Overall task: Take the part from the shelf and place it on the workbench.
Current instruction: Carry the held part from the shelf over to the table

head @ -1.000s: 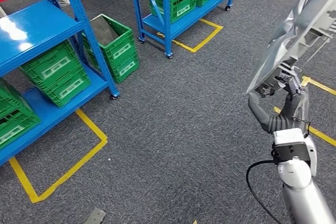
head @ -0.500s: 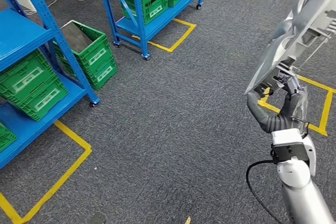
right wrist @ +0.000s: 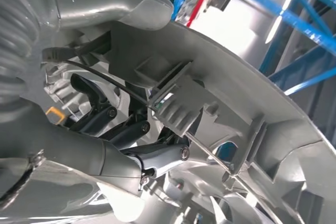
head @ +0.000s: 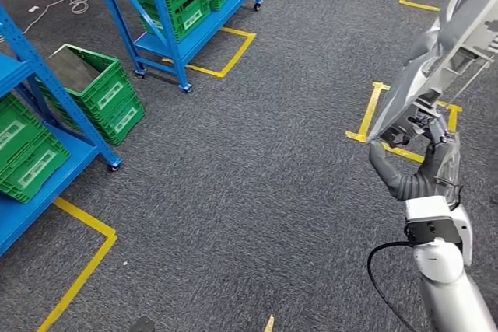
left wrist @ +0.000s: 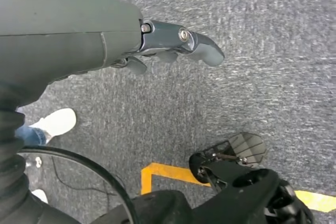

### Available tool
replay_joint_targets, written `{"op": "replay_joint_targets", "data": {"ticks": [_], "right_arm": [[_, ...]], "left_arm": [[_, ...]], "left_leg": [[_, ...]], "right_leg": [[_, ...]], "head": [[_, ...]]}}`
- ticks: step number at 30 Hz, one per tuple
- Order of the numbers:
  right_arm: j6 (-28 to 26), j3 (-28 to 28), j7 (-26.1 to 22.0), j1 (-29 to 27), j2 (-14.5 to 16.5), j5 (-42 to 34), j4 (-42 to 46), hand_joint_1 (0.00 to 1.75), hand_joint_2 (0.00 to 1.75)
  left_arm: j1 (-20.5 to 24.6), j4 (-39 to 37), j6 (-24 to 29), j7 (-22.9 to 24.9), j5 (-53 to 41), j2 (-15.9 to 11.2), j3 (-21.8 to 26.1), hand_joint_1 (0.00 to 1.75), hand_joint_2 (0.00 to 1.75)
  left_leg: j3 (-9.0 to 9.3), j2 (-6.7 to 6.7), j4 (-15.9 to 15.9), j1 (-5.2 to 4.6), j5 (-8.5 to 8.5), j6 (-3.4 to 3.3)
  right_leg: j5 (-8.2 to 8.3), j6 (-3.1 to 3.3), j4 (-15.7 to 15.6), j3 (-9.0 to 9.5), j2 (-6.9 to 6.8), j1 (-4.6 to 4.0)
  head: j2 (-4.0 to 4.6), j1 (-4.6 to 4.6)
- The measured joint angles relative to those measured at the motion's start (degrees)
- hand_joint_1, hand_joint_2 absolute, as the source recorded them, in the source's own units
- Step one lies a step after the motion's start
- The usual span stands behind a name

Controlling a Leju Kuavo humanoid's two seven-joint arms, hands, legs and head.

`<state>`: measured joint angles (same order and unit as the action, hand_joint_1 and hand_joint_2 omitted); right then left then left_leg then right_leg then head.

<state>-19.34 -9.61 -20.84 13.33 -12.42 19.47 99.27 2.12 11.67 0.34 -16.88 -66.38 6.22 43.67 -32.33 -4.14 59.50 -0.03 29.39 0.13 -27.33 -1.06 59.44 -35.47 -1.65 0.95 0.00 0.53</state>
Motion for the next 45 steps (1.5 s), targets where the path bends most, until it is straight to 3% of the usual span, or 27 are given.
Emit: {"op": "replay_joint_targets", "data": {"ticks": [2,4,5,6,8,10,11,12,18,20,22,23,24,26,28,29,31,33,34,35,37,38,39,41,42,43,45], "right_arm": [[0.0,0.0,0.0,-0.1,0.0,0.0,0.0,1.75,1.75],[0.0,0.0,0.0,-0.1,0.1,0.1,0.0,1.75,1.75],[0.0,0.0,0.0,-0.1,0.1,0.1,0.0,1.75,1.75],[0.0,0.0,0.0,-0.1,0.2,0.1,0.0,1.75,1.75],[0.0,0.0,0.0,-0.2,0.2,0.1,0.0,1.75,1.75],[0.0,0.0,0.0,-0.3,0.2,0.1,0.1,1.75,1.75],[-0.1,0.0,0.0,-0.3,0.2,0.1,0.1,1.75,1.75],[-0.1,0.0,0.0,-0.4,0.2,0.1,0.1,1.75,1.75],[-0.2,0.2,0.0,-0.5,0.2,0.1,0.2,1.75,1.75],[-0.2,0.7,-0.1,-0.9,0.2,0.2,0.3,1.75,1.75],[-0.3,1.0,-0.1,-1.3,0.2,0.2,0.4,1.75,1.75],[-0.3,1.1,-0.1,-1.6,0.2,0.2,0.4,1.75,1.75],[-0.3,1.3,-0.1,-1.8,0.2,0.2,0.4,1.75,1.75],[-0.3,1.6,-0.1,-2.2,0.2,0.1,0.6,1.75,1.75],[-0.4,1.9,-0.1,-2.4,0.2,0.1,1.0,1.75,1.75],[-0.4,2.1,-0.1,-2.5,0.2,0.1,1.2,1.75,1.75],[-0.5,2.5,-0.2,-2.7,0.2,0.0,1.4,1.75,1.75],[-0.6,2.7,-0.1,-2.8,0.2,0.0,1.6,1.75,1.75],[-0.6,2.8,-0.1,-2.9,0.2,0.0,1.7,1.75,1.75],[-0.6,2.8,-0.1,-2.9,0.2,0.0,1.8,1.75,1.75],[-0.6,2.9,-0.1,-3.0,0.2,0.0,1.8,1.75,1.75],[-0.6,2.9,-0.1,-3.1,0.2,0.0,1.8,1.75,1.75],[-0.6,2.9,-0.1,-3.3,0.2,0.0,1.8,1.75,1.75],[-0.7,3.1,-0.1,-3.5,0.2,0.0,1.8,1.75,1.75],[-0.7,3.2,-0.1,-3.6,0.2,0.0,1.9,1.75,1.75],[-0.7,3.4,-0.1,-3.6,0.2,0.0,1.9,1.75,1.75],[-0.9,3.7,-0.2,-3.7,0.2,0.0,2.0,1.75,1.75]], "left_arm": [[0.1,0.0,0.1,-0.1,0.0,0.0,0.0,0.0,1.75],[0.0,0.0,0.1,-0.3,0.0,0.0,0.0,0.0,1.75],[0.0,0.0,0.2,-0.4,0.0,0.0,0.0,0.0,1.75],[-0.1,0.0,0.2,-0.5,0.0,0.0,0.0,0.0,1.75],[-0.1,0.0,0.4,-0.5,-0.2,0.0,0.0,0.0,1.75],[-0.1,0.0,1.0,-0.5,-0.4,-0.1,0.0,0.0,1.75],[-0.1,0.0,1.5,-0.4,-0.6,-0.1,0.0,0.0,1.75],[-0.1,0.0,1.9,-0.4,-0.7,-0.1,0.0,0.0,1.75],[0.0,0.0,2.4,-0.3,-0.8,-0.1,0.0,0.0,1.75],[0.0,0.0,3.5,-0.3,-1.0,-0.1,0.0,0.0,1.75],[0.0,0.0,4.9,-0.5,-1.2,0.0,0.0,0.0,1.75],[0.0,0.0,5.2,-0.5,-1.3,0.0,0.0,0.0,1.75],[0.0,0.0,5.5,-0.7,-1.3,0.0,0.0,0.0,1.75],[0.1,0.0,6.0,-0.9,-1.4,0.1,0.0,0.0,1.75],[0.2,0.0,6.5,-1.1,-1.4,0.1,0.0,0.0,1.75],[0.2,0.0,6.7,-1.2,-1.5,0.1,0.0,0.0,1.75],[0.2,0.0,6.7,-1.2,-1.5,0.1,0.0,0.0,1.75],[0.2,0.0,6.7,-1.3,-1.5,0.1,0.0,0.0,1.75],[0.2,0.0,6.7,-1.3,-1.5,0.1,0.0,0.0,1.75],[0.2,0.0,6.7,-1.4,-1.5,0.2,0.0,0.0,1.75],[0.1,0.0,6.6,-1.4,-1.5,0.3,0.0,0.0,1.75],[0.1,0.0,6.5,-1.5,-1.5,0.3,0.0,0.0,1.75],[0.0,0.0,6.4,-1.5,-1.4,0.3,0.0,0.0,1.75],[0.1,0.0,6.4,-1.5,-1.4,0.3,0.0,0.0,1.75],[0.1,0.0,6.4,-1.5,-1.4,0.3,0.0,0.0,1.75],[0.1,0.0,6.4,-1.6,-1.3,0.3,0.0,0.0,1.75],[0.1,0.0,6.4,-1.6,-1.3,0.3,0.0,0.0,1.75]], "left_leg": [[-1.59,1.9,4.1,0.25,2.8,0.34],[-4.94,3.31,11.7,0.27,6.29,0.37],[-6.36,3.55,14.8,0.25,7.12,0.28],[-7.02,3.68,15.9,0.23,6.86,0.1],[-5.59,4.25,12.1,0.14,3.32,-0.53],[-2.72,6.42,4.9,0.08,-0.59,-1.35],[-1.69,7.37,2.3,0.06,-1.49,-1.59],[-1.19,8.03,1.0,0.07,-1.67,-1.71],[-0.92,7.46,0.1,-0.05,-1.25,-1.74],[-0.67,5.75,-0.9,0.08,-1.66,-2.01],[-0.42,3.72,-1.6,0.2,-2.06,-2.25],[-0.41,3.12,-1.6,0.17,-2.03,-2.26],[-0.39,2.54,-1.5,0.17,-1.98,-2.23],[-0.34,1.54,-1.4,0.12,-1.78,-1.98],[-0.4,0.73,-1.0,-0.27,-1.47,-1.51],[-0.41,0.35,-0.9,-0.47,-1.37,-1.28],[-0.31,-0.48,-0.8,-0.56,-1.27,-0.92],[-0.53,0.37,0.2,-0.3,-0.16,-0.39],[-1.25,1.37,2.2,-0.16,1.25,-0.13],[-2.5,2.52,5.4,-0.04,3.12,0.06],[-5.72,3.52,13.0,0.02,6.58,0.12],[-6.71,3.65,15.2,0.02,7.07,0.05],[-6.83,3.76,15.5,0.02,6.45,-0.1],[-4.26,4.57,9.8,0.01,2.56,-0.61],[-2.52,5.9,6.0,0.04,0.73,-0.94],[-1.1,7.11,2.6,0.1,-0.49,-1.16],[-0.07,8.52,-0.3,0.04,-0.91,-1.36]], "right_leg": [[0.12,0.66,-0.1,0.08,0.9,0.09],[0.13,1.02,-0.1,0.09,1.95,-0.03],[0.13,1.11,-0.1,0.12,2.59,-0.12],[0.13,1.15,-0.1,0.17,3.27,-0.22],[0.14,1.15,-0.1,0.38,4.64,-0.35],[0.17,1.06,0.0,0.43,5.83,-0.34],[0.25,0.91,0.0,0.27,6.32,-0.3],[0.33,0.76,0.0,0.06,6.66,-0.27],[0.73,0.09,-0.1,-0.51,7.54,-0.09],[-2.0,-0.74,4.9,-3.23,5.26,-0.1],[-5.72,-1.44,13.0,-7.19,2.37,-0.17],[-5.9,-1.58,14.6,-7.9,2.15,-0.13],[-5.07,-1.66,14.1,-7.56,1.98,-0.09],[-1.84,-1.71,7.2,-3.87,0.58,-0.09],[-0.12,-1.21,0.7,-0.21,-1.34,-0.37],[-0.07,-0.84,-0.5,0.5,-1.78,-0.5],[0.05,-0.02,-0.7,0.5,-0.81,-0.62],[0.31,0.62,-0.8,0.48,0.18,-0.49],[0.44,0.94,-0.9,0.5,0.66,-0.38],[0.52,1.15,-0.9,0.49,1.14,-0.32],[0.59,1.39,-0.9,0.44,2.3,-0.4],[0.61,1.42,-0.9,0.44,2.93,-0.46],[0.64,1.43,-0.9,0.45,3.59,-0.52],[0.71,1.36,-0.9,0.51,4.86,-0.55],[0.78,1.24,-0.8,0.45,5.41,-0.56],[0.88,1.05,-0.8,0.26,5.97,-0.52],[1.25,0.41,-0.7,-0.38,6.98,-0.28]], "head": [[0.0,-0.18],[0.0,-0.32],[0.0,-0.32],[0.0,-0.33],[0.0,-0.33],[0.0,-0.29],[0.0,-0.31],[0.0,-0.32],[0.0,-0.48],[0.0,-0.26],[0.0,-0.02],[0.0,-0.02],[0.0,0.0],[0.0,0.0],[0.0,-0.07],[0.0,-0.13],[0.0,-0.22],[0.0,-0.27],[0.0,-0.32],[0.0,-0.38],[0.0,-0.38],[0.0,-0.38],[0.0,-0.38],[0.0,-0.38],[0.0,-0.34],[0.0,-0.33],[0.0,-0.31]]}}
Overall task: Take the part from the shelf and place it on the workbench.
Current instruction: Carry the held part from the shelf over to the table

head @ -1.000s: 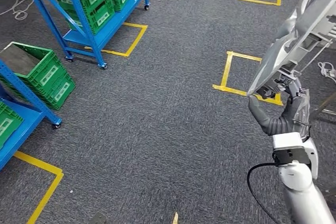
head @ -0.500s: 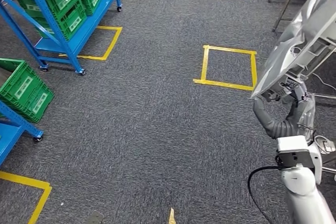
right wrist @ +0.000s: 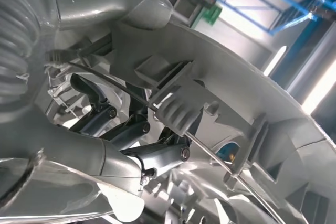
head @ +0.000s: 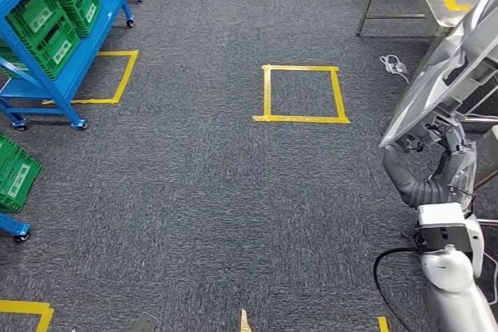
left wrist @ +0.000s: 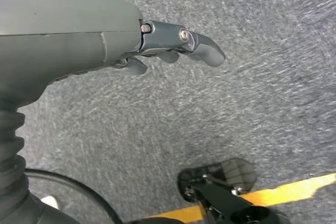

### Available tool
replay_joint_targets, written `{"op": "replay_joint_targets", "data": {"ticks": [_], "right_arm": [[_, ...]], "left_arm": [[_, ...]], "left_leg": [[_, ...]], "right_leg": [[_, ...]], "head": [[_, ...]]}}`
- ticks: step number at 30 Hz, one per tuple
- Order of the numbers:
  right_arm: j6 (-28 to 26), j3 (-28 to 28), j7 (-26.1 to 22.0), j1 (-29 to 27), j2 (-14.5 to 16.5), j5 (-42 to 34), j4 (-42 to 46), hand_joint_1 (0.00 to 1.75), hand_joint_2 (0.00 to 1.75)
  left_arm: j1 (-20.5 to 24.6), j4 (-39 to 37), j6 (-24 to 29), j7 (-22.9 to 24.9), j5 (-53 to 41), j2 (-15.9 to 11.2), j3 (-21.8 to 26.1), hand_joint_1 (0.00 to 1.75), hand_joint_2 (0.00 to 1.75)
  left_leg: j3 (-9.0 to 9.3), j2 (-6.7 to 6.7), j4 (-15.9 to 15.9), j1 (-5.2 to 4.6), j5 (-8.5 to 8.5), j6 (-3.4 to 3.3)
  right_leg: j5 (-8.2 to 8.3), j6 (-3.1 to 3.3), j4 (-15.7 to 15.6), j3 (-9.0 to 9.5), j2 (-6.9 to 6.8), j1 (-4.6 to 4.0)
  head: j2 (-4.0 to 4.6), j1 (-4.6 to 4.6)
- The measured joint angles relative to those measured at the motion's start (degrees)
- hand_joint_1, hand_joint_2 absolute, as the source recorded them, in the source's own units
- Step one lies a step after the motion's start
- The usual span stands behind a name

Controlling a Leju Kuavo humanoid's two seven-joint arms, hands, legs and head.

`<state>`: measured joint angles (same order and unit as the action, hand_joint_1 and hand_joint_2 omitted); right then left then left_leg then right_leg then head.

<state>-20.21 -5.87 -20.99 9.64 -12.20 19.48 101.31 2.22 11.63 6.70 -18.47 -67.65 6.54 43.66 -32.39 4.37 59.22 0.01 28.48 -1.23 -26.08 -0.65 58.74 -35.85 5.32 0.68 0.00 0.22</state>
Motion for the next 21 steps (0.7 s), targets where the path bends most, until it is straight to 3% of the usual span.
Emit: {"op": "replay_joint_targets", "data": {"ticks": [2,4,6,7,8,9,10,12,14,15,17,19,21], "right_arm": [[-0.1,0.3,0.0,-0.3,0.0,0.0,0.2,1.75,1.75],[-0.1,0.5,0.0,-0.6,0.0,0.0,0.3,1.75,1.75],[-0.1,0.6,0.0,-0.7,0.0,-0.1,0.4,1.75,1.75],[-0.1,0.6,0.0,-0.8,0.0,-0.1,0.4,1.75,1.75],[-0.1,0.6,0.0,-0.9,0.0,-0.1,0.4,1.75,1.75],[-0.1,0.7,0.0,-1.1,0.0,-0.1,0.4,1.75,1.75],[-0.1,0.9,0.0,-1.2,0.0,-0.1,0.4,1.75,1.75],[-0.2,1.4,0.0,-1.5,0.0,-0.2,0.4,1.75,1.75],[-0.2,1.8,-0.1,-1.7,0.0,-0.2,0.5,1.75,1.75],[-0.2,2.0,-0.1,-1.8,0.0,-0.3,0.6,1.75,1.75],[-0.3,2.3,-0.2,-2.2,0.0,-0.3,0.8,1.75,1.75],[-0.3,2.7,-0.2,-2.5,0.0,-0.4,0.9,1.75,1.75],[-0.3,2.9,-0.2,-2.6,0.0,-0.5,1.0,1.75,1.75]], "left_arm": [[0.0,0.0,0.0,0.0,0.1,0.1,0.0,0.0,1.75],[0.1,0.0,0.0,-0.1,0.2,0.2,0.0,0.0,1.75],[0.0,0.0,-0.1,-0.2,0.3,0.2,0.0,0.0,1.75],[0.0,0.0,-0.1,-0.2,0.3,0.2,0.0,0.0,1.75],[-0.1,0.0,-0.2,-0.2,0.3,0.2,0.1,0.0,1.75],[-0.1,0.0,-0.4,-0.2,0.3,0.2,0.1,0.0,1.75],[-0.1,0.0,-0.6,-0.2,0.4,0.2,0.1,0.0,1.75],[0.0,0.0,-0.9,-0.2,0.4,0.2,0.1,0.0,1.75],[0.0,0.0,-1.0,-0.3,0.5,0.2,0.1,0.0,1.75],[0.0,0.0,-1.0,-0.3,0.5,0.1,0.1,0.0,1.75],[0.0,0.0,-1.0,-0.3,0.5,0.1,0.1,0.0,1.75],[0.1,0.0,-1.0,-0.4,0.5,0.1,0.1,0.0,1.75],[0.1,0.0,-1.0,-0.4,0.5,0.2,0.1,0.0,1.75]], "left_leg": [[0.09,-1.02,-0.7,-0.03,-0.2,-0.25],[0.32,-2.25,-1.4,0.13,-0.65,-0.76],[0.39,-3.57,-1.7,0.09,-0.8,-1.1],[0.37,-4.26,-1.6,0.04,-0.78,-1.18],[0.37,-4.95,-1.6,0.0,-0.74,-1.2],[0.37,-5.59,-1.6,0.0,-0.68,-1.18],[0.4,-6.16,-1.6,0.03,-0.61,-1.09],[0.43,-7.12,-1.3,-0.02,-0.28,-0.68],[0.37,-7.9,-0.8,-0.31,0.09,-0.12],[0.37,-8.29,-0.7,-0.46,0.2,0.1],[0.52,-9.0,-0.7,-0.41,0.44,0.5],[0.03,-7.92,1.0,-0.14,1.98,0.99],[-2.47,-5.85,7.0,0.04,5.3,1.27]], "right_leg": [[0.26,-0.71,-0.1,-0.59,0.7,0.26],[-1.15,-1.15,1.9,-1.85,-1.0,0.11],[-4.54,-1.46,8.3,-4.85,-3.7,0.0],[-6.08,-1.67,12.1,-6.53,-4.36,0.07],[-6.85,-1.85,14.7,-7.71,-4.68,0.17],[-6.62,-2.03,15.4,-7.95,-4.88,0.29],[-5.41,-2.18,13.8,-7.0,-5.16,0.42],[-2.33,-2.4,6.3,-2.75,-6.98,0.49],[-1.15,-1.96,0.8,0.39,-8.52,0.24],[-1.39,-1.6,0.1,0.78,-8.63,0.03],[-1.23,-0.78,0.1,0.76,-7.55,-0.02],[-1.08,-0.08,-0.1,0.83,-6.62,0.09],[-1.04,0.46,-0.1,0.89,-5.72,0.11]], "head": [[0.0,-0.02],[0.0,0.19],[0.0,0.41],[0.0,0.45],[0.0,0.43],[0.0,0.44],[0.0,0.44],[0.0,0.46],[0.0,0.41],[0.0,0.38],[0.0,0.34],[0.0,0.21],[0.0,0.03]]}}
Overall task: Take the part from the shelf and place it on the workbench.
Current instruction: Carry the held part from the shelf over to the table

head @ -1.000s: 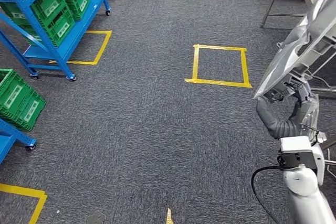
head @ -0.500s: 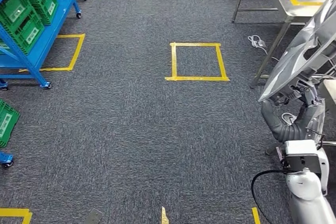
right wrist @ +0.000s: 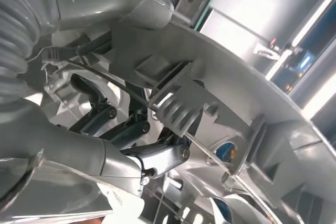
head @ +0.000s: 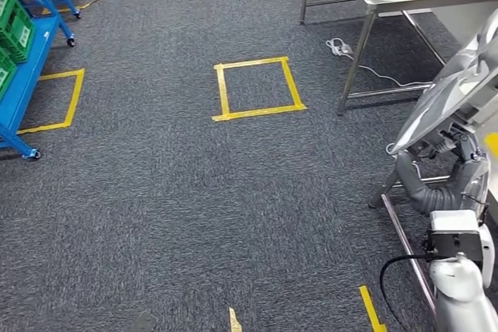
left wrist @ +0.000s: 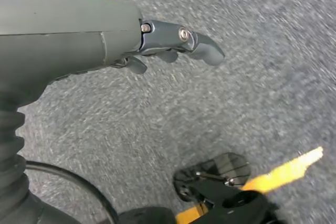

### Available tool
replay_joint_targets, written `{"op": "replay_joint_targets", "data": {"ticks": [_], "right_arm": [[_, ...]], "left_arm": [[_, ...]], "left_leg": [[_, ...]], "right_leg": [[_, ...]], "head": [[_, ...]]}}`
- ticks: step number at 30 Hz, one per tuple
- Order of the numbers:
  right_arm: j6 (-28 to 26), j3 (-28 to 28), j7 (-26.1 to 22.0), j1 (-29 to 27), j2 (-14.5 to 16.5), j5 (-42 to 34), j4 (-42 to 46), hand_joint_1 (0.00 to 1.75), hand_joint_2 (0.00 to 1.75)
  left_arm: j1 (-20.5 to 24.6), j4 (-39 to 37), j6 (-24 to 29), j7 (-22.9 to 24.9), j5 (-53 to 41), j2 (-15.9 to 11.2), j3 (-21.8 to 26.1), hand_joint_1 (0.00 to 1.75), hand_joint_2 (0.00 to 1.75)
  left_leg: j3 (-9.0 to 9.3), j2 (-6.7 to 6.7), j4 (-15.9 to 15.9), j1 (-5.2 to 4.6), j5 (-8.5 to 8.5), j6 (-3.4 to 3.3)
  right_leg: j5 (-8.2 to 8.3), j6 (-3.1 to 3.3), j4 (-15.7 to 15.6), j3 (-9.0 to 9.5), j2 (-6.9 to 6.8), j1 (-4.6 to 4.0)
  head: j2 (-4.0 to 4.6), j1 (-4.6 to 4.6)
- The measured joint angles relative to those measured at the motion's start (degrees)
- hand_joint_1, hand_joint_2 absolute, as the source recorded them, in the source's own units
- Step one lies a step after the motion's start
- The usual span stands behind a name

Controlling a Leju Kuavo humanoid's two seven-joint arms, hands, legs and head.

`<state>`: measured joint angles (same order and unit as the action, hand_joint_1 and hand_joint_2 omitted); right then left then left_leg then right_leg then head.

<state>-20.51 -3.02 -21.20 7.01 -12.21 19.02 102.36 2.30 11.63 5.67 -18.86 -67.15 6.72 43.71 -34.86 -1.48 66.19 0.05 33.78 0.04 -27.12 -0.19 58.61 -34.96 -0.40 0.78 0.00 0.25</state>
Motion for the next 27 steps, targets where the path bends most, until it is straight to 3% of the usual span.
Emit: {"op": "replay_joint_targets", "data": {"ticks": [2,3,4,5,7,9,11,12,14,16,18,19,20,21,23,24,27], "right_arm": [[0.0,0.0,0.0,-0.1,0.0,0.0,0.0,1.75,1.75],[0.0,0.0,0.0,-0.2,0.0,0.0,0.0,1.75,1.75],[0.0,0.0,0.0,-0.2,0.0,0.0,0.0,1.75,1.75],[0.0,0.0,0.0,-0.3,0.0,0.1,0.0,1.75,1.75],[0.0,0.0,-0.1,-0.3,0.0,0.2,0.0,1.75,1.75],[0.0,0.0,-0.2,-0.2,0.1,0.5,0.0,1.75,1.75],[0.0,0.1,-0.3,-0.5,0.2,0.7,0.0,1.75,1.75],[0.0,0.2,-0.3,-0.7,0.2,0.7,0.0,1.75,1.75],[0.0,0.4,-0.5,-1.0,0.2,0.7,0.0,1.75,1.75],[0.0,0.5,-0.6,-1.1,0.2,0.8,0.0,1.75,1.75],[0.0,0.5,-0.7,-1.3,0.2,0.8,0.0,1.75,1.75],[0.0,0.5,-0.7,-1.3,0.2,0.8,0.0,1.75,1.75],[0.0,0.5,-0.7,-1.4,0.2,0.7,0.0,1.75,1.75],[0.0,0.5,-0.7,-1.4,0.2,0.7,0.0,1.75,1.75],[0.0,0.6,-0.7,-1.4,0.2,0.8,0.0,1.75,1.75],[0.0,0.6,-0.8,-1.4,0.2,0.8,0.0,1.75,1.75],[0.0,0.8,-0.7,-1.7,0.2,1.0,0.1,1.75,1.75]], "left_arm": [[-0.1,0.0,0.0,0.0,0.0,0.1,0.0,0.0,1.75],[-0.2,0.0,0.0,0.0,0.0,0.1,0.0,0.0,1.75],[-0.2,0.0,0.0,-0.1,0.1,0.1,0.0,0.0,1.75],[-0.2,0.0,0.0,-0.1,0.1,0.1,0.0,0.0,1.75],[-0.1,0.0,0.0,-0.1,0.1,0.1,0.0,0.0,1.75],[-0.1,0.0,0.0,-0.1,0.1,0.0,0.1,0.0,1.75],[0.0,0.0,0.0,-0.2,0.1,0.1,0.1,0.0,1.75],[0.0,0.0,0.0,-0.2,0.1,0.2,0.1,0.0,1.75],[0.0,0.0,0.0,-0.2,0.1,0.3,0.1,0.0,1.75],[-0.1,0.0,0.0,-0.2,0.1,0.3,0.1,0.0,1.75],[-0.2,0.0,0.0,-0.2,0.1,0.3,0.2,0.0,1.75],[-0.2,0.0,0.0,-0.2,0.1,0.3,0.2,0.0,1.75],[-0.2,0.0,0.0,-0.2,0.1,0.4,0.2,0.0,1.75],[-0.2,0.0,0.0,-0.2,0.1,0.4,0.2,0.0,1.75],[-0.2,0.0,0.0,-0.2,0.2,0.4,0.2,0.0,1.75],[-0.2,0.0,0.0,-0.2,0.2,0.4,0.2,0.0,1.75],[-0.1,0.0,0.0,-0.3,0.1,0.4,0.3,0.0,1.75]], "left_leg": [[-3.27,0.85,7.0,0.02,2.6,-0.06],[-4.04,1.01,8.5,0.0,2.49,-0.2],[-3.87,1.17,7.7,-0.03,1.28,-0.42],[-2.78,1.52,5.0,-0.06,-0.82,-0.71],[0.1,3.49,-2.1,-0.05,-4.77,-1.32],[1.68,5.1,-6.2,-0.07,-5.81,-1.58],[1.96,4.72,-7.1,-0.1,-5.56,-1.67],[2.05,4.2,-7.5,-0.04,-5.73,-1.83],[2.27,3.11,-8.2,0.14,-6.13,-2.24],[2.28,2.02,-8.2,0.05,-6.22,-2.43],[2.27,0.76,-8.2,0.0,-6.17,-2.43],[2.27,0.11,-8.2,0.01,-6.12,-2.39],[2.3,-0.48,-8.1,0.04,-6.04,-2.28],[2.35,-1.03,-8.1,0.04,-5.92,-2.1],[2.33,-1.92,-7.8,-0.24,-5.6,-1.58],[2.34,-2.31,-7.6,-0.41,-5.49,-1.35],[2.5,-2.95,-7.4,-0.4,-5.14,-0.75]], "right_leg": [[0.0,0.23,0.0,0.02,1.2,-0.16],[0.0,0.28,0.0,0.05,1.86,-0.26],[0.01,0.29,0.0,0.1,2.53,-0.34],[0.02,0.28,0.0,0.17,3.17,-0.39],[0.09,0.14,0.1,0.12,4.34,-0.43],[0.36,-0.33,0.2,-0.4,5.34,-0.29],[0.7,-1.01,0.1,-0.93,6.15,-0.07],[0.55,-1.26,0.3,-1.25,5.77,-0.07],[-1.4,-1.68,3.1,-2.78,3.61,-0.19],[-4.78,-2.04,9.9,-5.93,1.49,-0.16],[-6.3,-2.39,15.2,-8.32,0.92,-0.07],[-5.59,-2.53,14.9,-8.08,0.73,-0.03],[-4.05,-2.62,12.4,-6.69,0.34,0.02],[-2.31,-2.71,8.4,-4.51,-0.5,0.07],[-0.5,-2.41,1.7,-0.7,-2.19,-0.18],[-0.39,-2.09,0.3,0.11,-2.53,-0.31],[-0.28,-0.95,0.0,0.13,-1.22,-0.41]], "head": [[0.0,-0.02],[0.0,-0.02],[0.0,-0.01],[0.0,-0.01],[0.0,0.02],[0.0,-0.06],[0.0,-0.15],[0.0,-0.15],[0.0,0.11],[0.0,0.32],[0.0,0.32],[0.0,0.33],[0.0,0.33],[0.0,0.33],[0.0,0.33],[0.0,0.32],[0.0,0.29]]}}
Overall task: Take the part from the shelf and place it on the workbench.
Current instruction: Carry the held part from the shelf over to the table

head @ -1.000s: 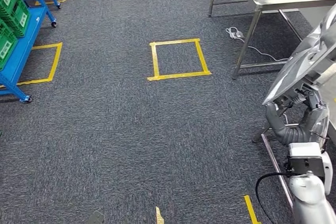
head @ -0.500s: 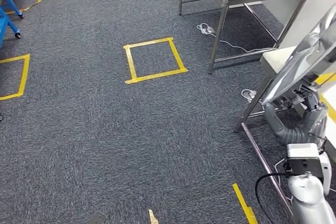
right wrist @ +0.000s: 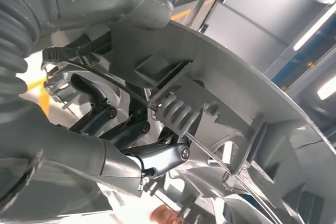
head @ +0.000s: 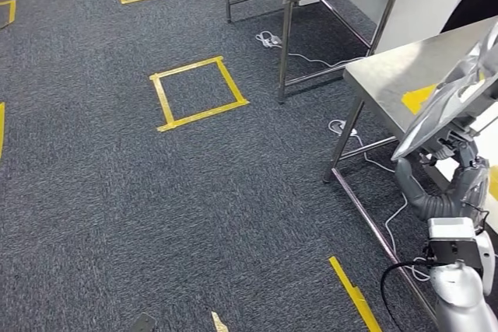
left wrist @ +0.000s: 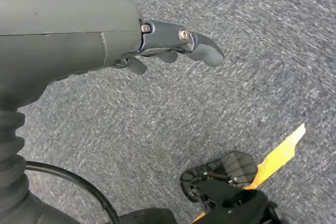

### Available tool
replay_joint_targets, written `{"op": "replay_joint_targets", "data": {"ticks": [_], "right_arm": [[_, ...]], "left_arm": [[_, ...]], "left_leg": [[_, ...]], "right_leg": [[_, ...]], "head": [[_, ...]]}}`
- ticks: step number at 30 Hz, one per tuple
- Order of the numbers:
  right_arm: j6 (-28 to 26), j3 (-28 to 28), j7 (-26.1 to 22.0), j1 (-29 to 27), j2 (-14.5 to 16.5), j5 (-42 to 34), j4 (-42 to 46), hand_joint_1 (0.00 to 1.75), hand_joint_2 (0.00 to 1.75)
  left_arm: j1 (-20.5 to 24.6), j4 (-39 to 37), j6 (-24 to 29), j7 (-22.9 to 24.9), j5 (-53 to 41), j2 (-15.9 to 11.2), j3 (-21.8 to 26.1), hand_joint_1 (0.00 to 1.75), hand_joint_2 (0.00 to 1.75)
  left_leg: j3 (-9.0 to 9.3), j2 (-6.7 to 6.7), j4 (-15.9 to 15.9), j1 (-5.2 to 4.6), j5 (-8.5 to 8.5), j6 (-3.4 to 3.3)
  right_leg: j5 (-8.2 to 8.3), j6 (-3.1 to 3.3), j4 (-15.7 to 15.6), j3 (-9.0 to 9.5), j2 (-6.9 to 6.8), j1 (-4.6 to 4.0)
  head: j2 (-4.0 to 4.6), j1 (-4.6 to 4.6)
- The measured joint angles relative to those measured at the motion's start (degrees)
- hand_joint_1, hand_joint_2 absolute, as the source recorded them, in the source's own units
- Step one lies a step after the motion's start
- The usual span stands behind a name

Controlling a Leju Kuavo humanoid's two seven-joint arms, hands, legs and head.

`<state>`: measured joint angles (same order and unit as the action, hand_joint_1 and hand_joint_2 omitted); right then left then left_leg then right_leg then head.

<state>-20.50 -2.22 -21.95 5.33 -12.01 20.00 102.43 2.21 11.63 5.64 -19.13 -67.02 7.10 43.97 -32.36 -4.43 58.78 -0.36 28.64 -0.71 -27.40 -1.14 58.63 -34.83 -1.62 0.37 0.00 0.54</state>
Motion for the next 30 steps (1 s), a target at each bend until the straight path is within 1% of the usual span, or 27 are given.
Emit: {"op": "replay_joint_targets", "data": {"ticks": [1,2,3,4,5,6,7,8,9,10,11,12,13,15,16,17,19,20,21,22,23,24,25,26,27,28,30], "right_arm": [[0.0,0.1,0.0,-0.1,0.0,0.1,0.0,1.75,1.75],[0.0,0.1,0.0,-0.1,0.0,0.1,0.0,1.75,1.75],[0.0,0.1,0.0,-0.1,0.1,0.2,0.0,1.75,1.75],[0.0,0.1,0.0,-0.1,0.2,0.3,0.0,1.75,1.75],[0.0,0.1,0.0,-0.1,0.3,0.4,0.0,1.75,1.75],[0.0,0.1,0.0,-0.1,0.4,0.4,0.0,1.75,1.75],[0.0,0.1,0.0,-0.1,0.5,0.4,0.0,1.75,1.75],[0.0,0.1,0.0,-0.1,0.5,0.4,0.0,1.75,1.75],[0.0,0.1,0.0,-0.1,0.6,0.5,0.0,1.75,1.75],[0.0,0.2,0.0,-0.2,0.6,0.5,0.0,1.75,1.75],[0.1,0.2,0.0,-0.1,0.7,0.5,0.0,1.75,1.75],[0.1,0.2,0.0,-0.1,0.8,0.6,0.0,1.75,1.75],[0.3,0.3,0.0,-0.2,0.8,0.6,0.0,1.75,1.75],[0.6,0.4,0.0,-0.3,0.9,0.7,0.1,1.75,1.75],[0.8,0.5,0.0,-0.4,0.9,0.8,0.1,1.75,1.75],[0.9,0.6,0.0,-0.3,0.9,0.8,0.1,1.75,1.75],[0.9,0.6,0.0,-0.2,0.9,0.9,0.0,1.75,1.75],[1.0,0.6,0.0,-0.1,0.9,1.0,0.0,1.75,1.75],[1.0,0.6,0.0,-0.1,0.9,1.1,-0.1,1.75,1.75],[1.1,0.6,0.0,-0.1,0.9,1.1,-0.2,1.75,1.75],[1.1,0.6,0.0,-0.1,0.9,1.2,-0.3,1.75,1.75],[1.1,0.6,0.0,-0.1,0.9,1.3,-0.4,1.75,1.75],[1.2,0.6,0.0,0.0,0.9,1.3,-0.4,1.75,1.75],[1.2,0.6,0.0,0.1,0.9,1.4,-0.4,1.75,1.75],[1.2,0.6,0.0,0.2,0.9,1.5,-0.5,1.75,1.75],[1.2,0.5,0.0,0.3,1.0,1.5,-0.5,1.75,1.75],[1.2,0.6,0.0,0.3,1.0,1.5,-0.5,1.75,1.75]], "left_arm": [[0.1,0.0,0.0,0.0,0.0,0.0,0.0,0.0,1.75],[0.1,0.0,0.0,0.0,-0.1,0.0,0.0,0.0,1.75],[0.1,0.0,0.0,-0.1,-0.1,0.0,0.0,0.0,1.75],[0.1,0.0,0.0,-0.1,-0.1,0.0,0.0,0.0,1.75],[0.0,0.0,0.0,-0.1,-0.1,0.0,0.0,0.0,1.75],[0.0,0.0,0.0,-0.1,-0.1,0.1,0.0,0.0,1.75],[0.0,0.0,-0.1,-0.1,-0.1,0.1,0.0,0.0,1.75],[0.0,0.0,-0.1,-0.1,-0.2,0.1,0.0,0.0,1.75],[0.0,0.0,-0.1,-0.1,-0.2,0.1,0.0,0.0,1.75],[0.0,0.0,-0.1,-0.1,-0.2,0.0,0.0,0.0,1.75],[0.0,0.0,-0.1,-0.1,-0.2,-0.1,0.0,0.0,1.75],[0.0,0.0,-0.1,-0.1,-0.2,-0.2,0.0,0.0,1.75],[0.0,0.0,-0.1,-0.1,-0.3,-0.2,0.0,0.0,1.75],[0.1,0.0,-0.1,-0.1,-0.3,-0.1,0.1,0.0,1.75],[0.1,0.0,-0.1,-0.1,-0.3,0.0,0.1,0.0,1.75],[0.1,0.0,-0.1,-0.1,-0.4,0.1,0.1,0.0,1.75],[0.1,0.0,-0.2,-0.1,-0.4,0.1,0.1,0.0,1.75],[0.0,0.0,-0.2,-0.1,-0.4,0.1,0.1,0.0,1.75],[0.0,0.0,-0.2,-0.1,-0.4,0.1,0.1,0.0,1.75],[0.0,0.0,-0.2,-0.1,-0.5,0.2,0.1,0.0,1.75],[0.0,0.0,-0.2,-0.1,-0.5,0.2,0.1,0.0,1.75],[0.0,0.0,-0.2,-0.1,-0.5,0.3,0.1,0.0,1.75],[0.1,0.0,-0.2,-0.1,-0.5,0.3,0.1,0.0,1.75],[0.1,0.0,-0.2,-0.1,-0.5,0.3,0.1,0.0,1.75],[0.1,0.0,-0.2,-0.1,-0.4,0.3,0.1,0.0,1.75],[0.1,0.0,-0.2,-0.1,-0.4,0.3,0.1,0.0,1.75],[0.1,0.0,-0.2,-0.1,-0.3,0.3,0.1,0.0,1.75]], "left_leg": [[-0.24,0.72,0.8,0.16,0.68,0.27],[-0.96,1.75,2.6,0.3,1.94,0.53],[-2.28,2.9,5.7,0.4,3.65,0.72],[-4.04,3.62,9.6,0.43,5.52,0.76],[-5.84,3.87,13.4,0.42,6.94,0.73],[-7.12,3.97,16.0,0.39,7.44,0.6],[-7.51,4.05,16.5,0.34,6.81,0.37],[-6.92,4.26,14.8,0.25,5.17,0.02],[-5.47,4.88,11.3,0.12,2.89,-0.44],[-3.76,6.19,7.3,0.0,0.97,-0.95],[-2.27,7.37,3.9,-0.06,-0.36,-1.33],[-1.29,8.3,1.5,-0.14,-0.97,-1.52],[-0.88,8.72,0.5,-0.18,-0.93,-1.58],[-0.68,7.74,-0.3,-0.12,-1.13,-1.5],[-0.54,7.18,-0.8,0.0,-1.39,-1.59],[-0.43,6.53,-1.3,0.13,-1.68,-1.71],[-0.34,5.25,-1.7,0.17,-1.95,-1.9],[-0.36,4.57,-1.7,0.16,-1.95,-1.93],[-0.37,3.9,-1.7,0.18,-1.93,-1.92],[-0.37,3.26,-1.7,0.22,-1.88,-1.88],[-0.36,2.65,-1.7,0.3,-1.81,-1.78],[-0.31,2.11,-1.6,0.39,-1.7,-1.6],[-0.27,1.65,-1.4,0.38,-1.53,-1.32],[-0.28,1.23,-1.2,0.29,-1.31,-0.97],[-0.29,0.83,-0.9,0.14,-1.14,-0.65],[-0.29,0.44,-0.7,0.0,-1.04,-0.38],[-0.23,-0.38,-0.6,0.0,-0.84,0.1]], "right_leg": [[0.09,0.34,0.0,0.02,0.43,0.05],[0.2,0.65,-0.1,0.05,0.84,0.15],[0.25,0.89,-0.1,0.07,1.26,0.18],[0.27,1.07,-0.1,0.07,1.75,0.14],[0.3,1.18,-0.1,0.08,2.31,0.06],[0.31,1.25,-0.1,0.1,2.93,-0.05],[0.32,1.29,-0.1,0.12,3.57,-0.15],[0.34,1.32,-0.1,0.15,4.23,-0.23],[0.37,1.32,-0.1,0.18,4.85,-0.25],[0.42,1.27,-0.1,0.14,5.45,-0.26],[0.49,1.15,0.0,0.04,6.02,-0.22],[0.61,0.94,0.0,-0.15,6.56,-0.12],[0.76,0.65,0.0,-0.38,7.06,0.01],[0.98,0.03,-0.1,-0.87,7.81,0.24],[0.61,-0.22,0.2,-1.26,7.25,0.19],[-0.36,-0.46,1.5,-2.01,6.17,0.12],[-3.74,-0.95,7.4,-4.73,3.41,0.12],[-5.38,-1.26,11.1,-6.38,2.68,0.26],[-6.24,-1.58,13.9,-7.57,2.31,0.42],[-6.14,-1.9,14.9,-7.93,2.06,0.59],[-5.05,-2.18,13.6,-7.16,1.75,0.78],[-3.26,-2.42,10.3,-5.27,1.11,0.95],[-1.8,-2.66,6.1,-3.02,-0.14,1.02],[-0.73,-2.55,2.6,-0.96,-1.12,0.98],[-0.26,-2.28,0.3,0.38,-1.83,0.88],[-0.33,-1.89,-0.6,0.87,-2.02,0.71],[-0.2,-0.89,-0.5,0.83,-0.87,0.57]], "head": [[0.0,-0.04],[0.0,-0.08],[0.0,-0.13],[0.0,-0.16],[0.0,-0.15],[0.0,-0.15],[0.0,-0.15],[0.0,-0.14],[0.0,-0.14],[0.0,-0.11],[0.0,-0.09],[0.0,-0.12],[0.0,-0.14],[0.0,-0.23],[0.0,-0.14],[0.0,0.01],[0.0,0.26],[0.0,0.32],[0.0,0.31],[0.0,0.31],[0.0,0.32],[0.0,0.33],[0.0,0.34],[0.0,0.35],[0.0,0.31],[0.0,0.26],[0.0,0.15]]}}
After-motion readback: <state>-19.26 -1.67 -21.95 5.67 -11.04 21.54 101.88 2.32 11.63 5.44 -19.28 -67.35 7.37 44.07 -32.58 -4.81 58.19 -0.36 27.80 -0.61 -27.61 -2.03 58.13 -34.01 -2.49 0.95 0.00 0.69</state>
